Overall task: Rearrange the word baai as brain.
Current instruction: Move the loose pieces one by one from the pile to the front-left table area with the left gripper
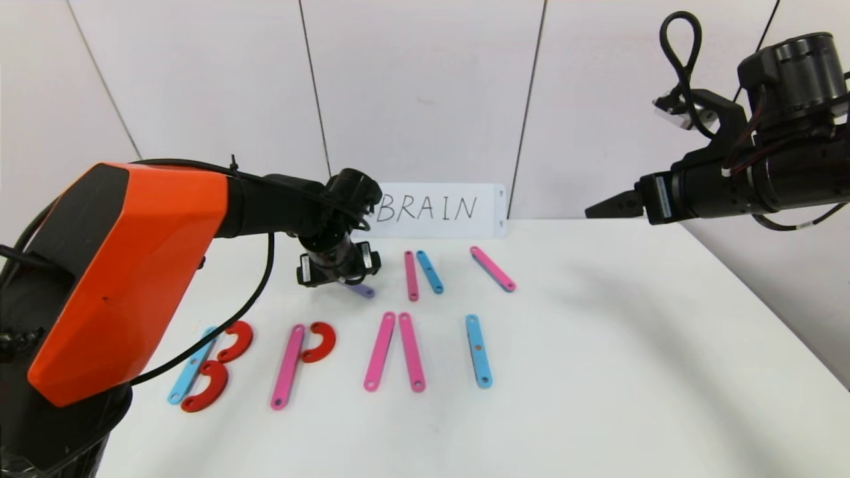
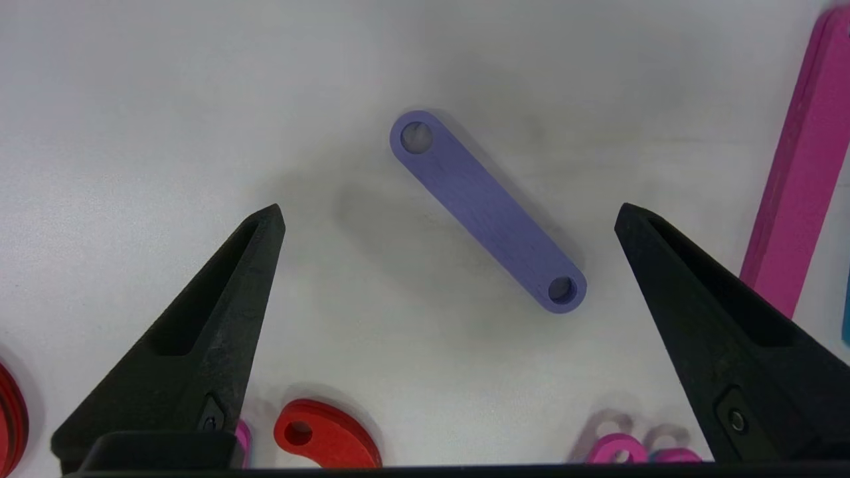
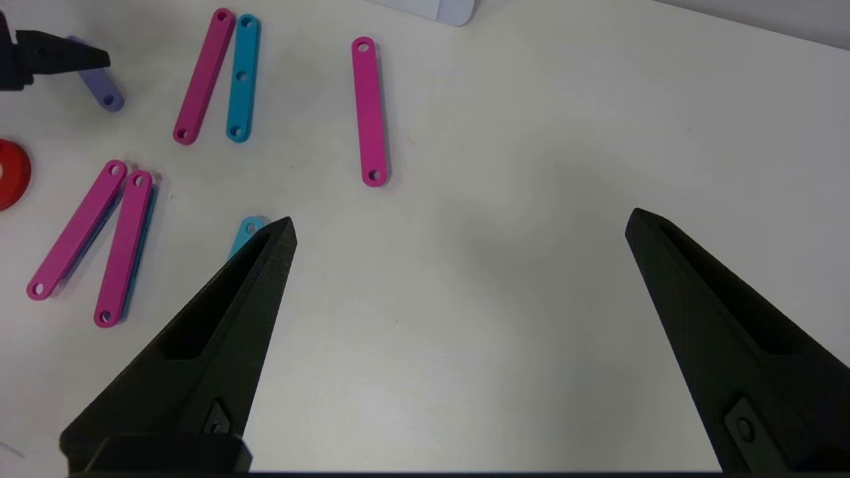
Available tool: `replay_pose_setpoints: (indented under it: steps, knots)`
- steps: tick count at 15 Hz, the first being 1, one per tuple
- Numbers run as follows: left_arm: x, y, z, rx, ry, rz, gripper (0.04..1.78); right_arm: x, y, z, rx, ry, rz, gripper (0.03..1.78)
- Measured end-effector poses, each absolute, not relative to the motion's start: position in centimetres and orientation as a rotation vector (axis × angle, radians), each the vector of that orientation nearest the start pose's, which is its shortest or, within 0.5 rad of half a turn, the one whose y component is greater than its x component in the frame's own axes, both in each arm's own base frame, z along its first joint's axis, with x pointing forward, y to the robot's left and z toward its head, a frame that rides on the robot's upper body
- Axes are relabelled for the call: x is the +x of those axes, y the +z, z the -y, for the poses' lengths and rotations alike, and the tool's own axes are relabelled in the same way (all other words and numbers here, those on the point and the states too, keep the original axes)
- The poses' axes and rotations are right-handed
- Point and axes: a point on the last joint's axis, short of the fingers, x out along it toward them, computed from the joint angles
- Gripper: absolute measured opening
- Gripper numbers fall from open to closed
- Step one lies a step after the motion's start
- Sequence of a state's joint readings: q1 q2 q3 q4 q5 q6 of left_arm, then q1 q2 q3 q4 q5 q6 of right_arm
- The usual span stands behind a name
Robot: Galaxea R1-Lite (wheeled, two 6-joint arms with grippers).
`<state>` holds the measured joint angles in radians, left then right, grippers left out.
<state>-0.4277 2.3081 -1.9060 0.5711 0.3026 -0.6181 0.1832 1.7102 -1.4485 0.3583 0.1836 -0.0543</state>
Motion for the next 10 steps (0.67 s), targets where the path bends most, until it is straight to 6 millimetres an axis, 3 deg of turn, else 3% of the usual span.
replay_pose_setpoints:
  steps: [7,10]
  knots:
    - [41.6,12.9,18.5,-0.200,0.183,-0.922,1.73,30.7,26.6,-6.1,-0.052,0.372,-0.614,1.74]
    - [41.7,12.7,18.7,-0.188,0.190,-0.923,1.50,30.6,26.6,-6.2,-0.052,0.374,-0.614,1.74]
